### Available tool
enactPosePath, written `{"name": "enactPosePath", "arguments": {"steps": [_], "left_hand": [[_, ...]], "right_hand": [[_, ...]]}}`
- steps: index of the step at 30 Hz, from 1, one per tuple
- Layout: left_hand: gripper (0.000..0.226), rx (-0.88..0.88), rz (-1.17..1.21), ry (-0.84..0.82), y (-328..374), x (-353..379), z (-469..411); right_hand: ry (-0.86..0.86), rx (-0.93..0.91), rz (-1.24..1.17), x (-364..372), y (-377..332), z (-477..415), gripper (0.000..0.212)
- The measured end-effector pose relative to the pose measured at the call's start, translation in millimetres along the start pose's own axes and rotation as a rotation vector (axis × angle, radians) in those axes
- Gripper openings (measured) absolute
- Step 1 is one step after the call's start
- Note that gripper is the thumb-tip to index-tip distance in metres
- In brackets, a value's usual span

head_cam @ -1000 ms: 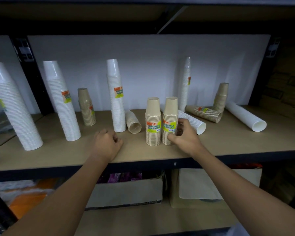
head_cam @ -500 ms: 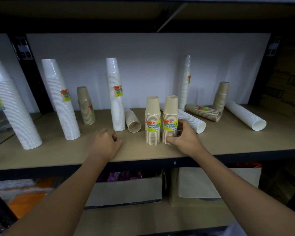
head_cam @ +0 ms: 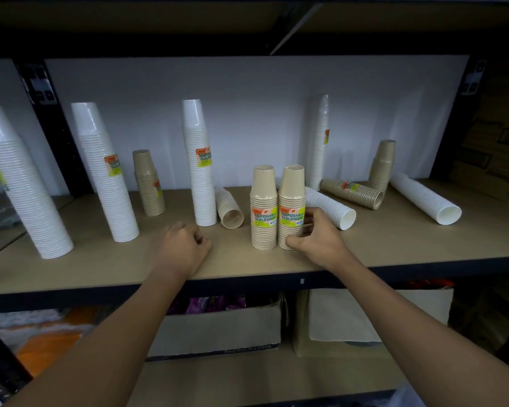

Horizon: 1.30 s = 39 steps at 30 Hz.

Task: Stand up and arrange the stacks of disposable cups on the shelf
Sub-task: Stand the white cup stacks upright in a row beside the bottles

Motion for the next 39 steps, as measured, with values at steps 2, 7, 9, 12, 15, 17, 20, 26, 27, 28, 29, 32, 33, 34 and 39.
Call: {"name": "enactPosePath", "arguments": {"steps": [2, 7, 9, 12, 15, 17, 20, 26, 27, 28, 29, 32, 33, 34, 39], "left_hand": [[0.017, -0.007, -0.003, -0.013, 0.3, -0.3, -0.1], [0.017, -0.003, 0.003, -0.014, 1.6, -2.1, 0.4], [0.017, -0.002, 0.004, -0.016, 2.1, -2.9, 0.0], [0.017, 0.018, 0.0, -0.02, 4.4, -4.3, 0.2], [0.016, 0.053, 0.016, -0.009, 12.6, -3.9, 1.0], [0.016, 0.061, 0.04, -0.002, 20.1, -1.5, 0.8], [0.017, 0.074, 0.055, 0.014, 32.4, 4.0, -2.2], [0.016, 0.062, 0.043, -0.072, 39.9, 24.6, -2.5], [0.016, 0.059, 0.038, -0.072, 38.8, 26.4, -2.6], [0.016, 0.056, 0.038, -0.073, 38.0, 27.8, -2.7], [0.016, 0.054, 0.042, -0.073, 37.5, 28.5, -2.8], [0.016, 0.061, 0.042, -0.061, 37.4, 27.8, -2.3], [0.016, 0.062, 0.039, -0.061, 37.3, 27.6, -2.3], [0.016, 0.061, 0.036, -0.062, 37.0, 27.7, -2.4], [0.015, 0.054, 0.053, -0.065, 38.4, 24.9, 0.2]], "right_hand": [[-0.005, -0.001, 0.001, 0.0, -1.1, 1.0, 0.069], [-0.014, 0.025, -0.051, -2.2, 0.3, -0.6, 0.062], [0.0, 0.055, -0.134, -6.7, 0.2, -2.5, 0.054], [0.121, 0.081, -0.166, -23.6, 0.6, -11.4, 0.041], [0.254, 0.012, 0.016, -43.4, 0.8, -29.2, 0.03], [0.304, -0.074, 0.205, -50.7, 1.6, -43.4, 0.031], [0.279, -0.102, 0.442, -51.3, 5.5, -62.7, 0.04], [0.084, -0.044, 0.778, -43.3, 23.2, -89.0, 0.057], [0.059, -0.032, 0.815, -42.9, 24.8, -91.8, 0.06], [0.047, -0.026, 0.841, -42.5, 26.2, -94.3, 0.062], [0.04, -0.024, 0.858, -41.9, 27.0, -96.1, 0.064], [0.021, -0.013, 0.873, -39.9, 28.1, -97.4, 0.062], [0.02, -0.007, 0.871, -39.8, 28.1, -96.3, 0.061], [0.027, -0.005, 0.863, -40.4, 28.2, -95.2, 0.059], [0.079, 0.012, 0.751, -48.6, 28.0, -82.9, 0.045]]}}
Point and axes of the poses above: each hand's wrist, its own z-axis away from the middle knuckle, its own x-axis out of the palm, y = z × x, the point moved 4 cm from there along -z, towards the middle knuckle, and after that the axes turned 9 degrees about y, right-handed, at the moved point
